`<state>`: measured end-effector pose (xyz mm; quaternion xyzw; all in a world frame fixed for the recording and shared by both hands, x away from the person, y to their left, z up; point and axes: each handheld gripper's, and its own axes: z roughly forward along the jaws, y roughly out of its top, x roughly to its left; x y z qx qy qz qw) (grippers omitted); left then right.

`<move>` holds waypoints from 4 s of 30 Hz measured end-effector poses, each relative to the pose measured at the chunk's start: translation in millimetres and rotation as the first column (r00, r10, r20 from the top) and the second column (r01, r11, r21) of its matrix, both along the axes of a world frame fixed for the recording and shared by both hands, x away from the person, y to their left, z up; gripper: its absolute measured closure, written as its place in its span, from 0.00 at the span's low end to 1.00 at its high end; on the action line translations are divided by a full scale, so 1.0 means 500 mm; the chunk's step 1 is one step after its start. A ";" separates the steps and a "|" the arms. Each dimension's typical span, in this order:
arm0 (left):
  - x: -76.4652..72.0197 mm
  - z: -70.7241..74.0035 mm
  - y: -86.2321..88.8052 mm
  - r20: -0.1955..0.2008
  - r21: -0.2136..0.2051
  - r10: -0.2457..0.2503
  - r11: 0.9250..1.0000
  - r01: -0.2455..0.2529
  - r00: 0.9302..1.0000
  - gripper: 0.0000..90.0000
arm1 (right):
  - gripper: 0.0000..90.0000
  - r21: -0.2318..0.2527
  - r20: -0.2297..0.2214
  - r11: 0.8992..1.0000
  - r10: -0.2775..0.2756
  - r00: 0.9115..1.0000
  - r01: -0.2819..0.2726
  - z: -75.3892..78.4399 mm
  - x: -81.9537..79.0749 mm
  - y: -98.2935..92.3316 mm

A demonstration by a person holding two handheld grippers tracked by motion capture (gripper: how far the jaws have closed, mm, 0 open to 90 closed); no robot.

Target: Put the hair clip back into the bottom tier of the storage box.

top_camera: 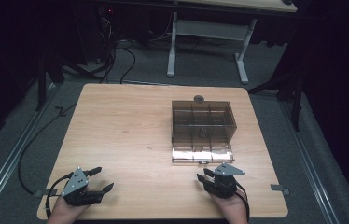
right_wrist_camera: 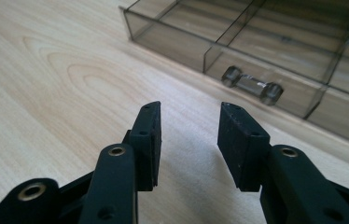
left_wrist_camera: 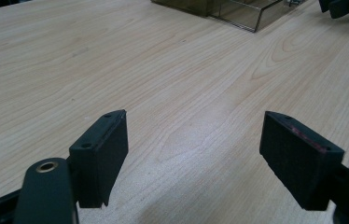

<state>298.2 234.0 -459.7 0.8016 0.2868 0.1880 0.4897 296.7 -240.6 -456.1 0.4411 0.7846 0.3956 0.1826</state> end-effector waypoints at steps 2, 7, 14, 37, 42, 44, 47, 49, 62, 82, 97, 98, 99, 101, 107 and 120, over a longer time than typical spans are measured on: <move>-0.001 0.000 0.000 0.005 0.000 0.002 1.000 -0.002 1.000 0.27 | 0.67 0.008 0.009 1.000 0.005 1.000 -0.005 0.001 -0.002 0.001; -0.002 0.000 -0.002 0.006 0.005 -0.004 1.000 0.004 1.000 0.27 | 0.68 -0.041 0.012 0.999 0.012 1.000 -0.012 0.000 -0.003 0.010; -0.002 0.000 -0.002 0.007 0.007 -0.013 1.000 0.013 1.000 0.27 | 0.71 -0.063 0.020 0.998 0.019 1.000 -0.018 0.001 -0.006 0.014; -0.002 0.000 -0.003 0.006 0.013 -0.015 1.000 0.015 1.000 0.27 | 0.71 -0.017 0.003 0.998 -0.065 0.998 0.065 0.014 -0.026 -0.060; -0.002 0.000 -0.003 0.006 0.013 -0.015 1.000 0.015 1.000 0.27 | 0.70 -0.010 0.006 0.995 -0.095 0.995 0.095 0.016 -0.032 -0.079; -0.002 0.000 -0.003 0.005 0.012 -0.015 1.000 0.015 1.000 0.27 | 0.70 -0.004 0.004 0.993 -0.121 0.993 0.121 0.019 -0.036 -0.094; -0.001 0.000 -0.003 0.005 0.012 -0.016 1.000 0.015 1.000 0.27 | 0.71 0.005 0.005 0.991 -0.137 0.991 0.137 0.021 -0.041 -0.111; -0.001 0.000 -0.003 0.005 0.011 -0.015 1.000 0.015 1.000 0.27 | 0.71 0.008 0.007 0.989 -0.145 0.989 0.145 0.021 -0.042 -0.116; -0.001 0.000 -0.003 0.003 0.013 -0.013 1.000 0.013 1.000 0.27 | 0.74 0.008 0.010 0.972 -0.236 0.972 0.236 0.027 -0.059 -0.178; -0.001 0.000 -0.003 0.002 0.013 -0.012 1.000 0.012 1.000 0.27 | 0.82 -0.039 -0.052 0.971 -0.238 0.970 0.236 0.004 -0.050 -0.178; -0.001 0.000 -0.003 0.003 0.014 -0.011 1.000 0.011 1.000 0.27 | 0.89 -0.043 -0.058 0.971 -0.239 0.969 0.237 0.003 -0.049 -0.178; -0.001 0.000 -0.003 0.003 0.014 -0.011 1.000 0.011 1.000 0.27 | 0.89 -0.043 -0.058 0.971 -0.239 0.969 0.237 0.003 -0.049 -0.178; -0.001 0.000 -0.003 0.003 0.014 -0.011 1.000 0.011 1.000 0.27 | 0.89 -0.043 -0.058 0.971 -0.238 0.969 0.236 0.003 -0.049 -0.178; -0.001 0.000 -0.003 0.002 0.013 -0.011 1.000 0.011 1.000 0.27 | 0.89 -0.041 -0.058 0.971 -0.238 0.970 0.236 0.002 -0.049 -0.178; -0.001 0.000 -0.003 0.002 0.013 -0.011 1.000 0.011 1.000 0.27 | 0.91 -0.042 -0.056 0.969 -0.247 0.967 0.245 0.005 -0.050 -0.180; -0.001 0.000 -0.003 0.002 0.013 -0.011 1.000 0.011 1.000 0.27 | 0.91 -0.049 -0.032 0.970 -0.241 0.970 0.239 0.013 -0.054 -0.172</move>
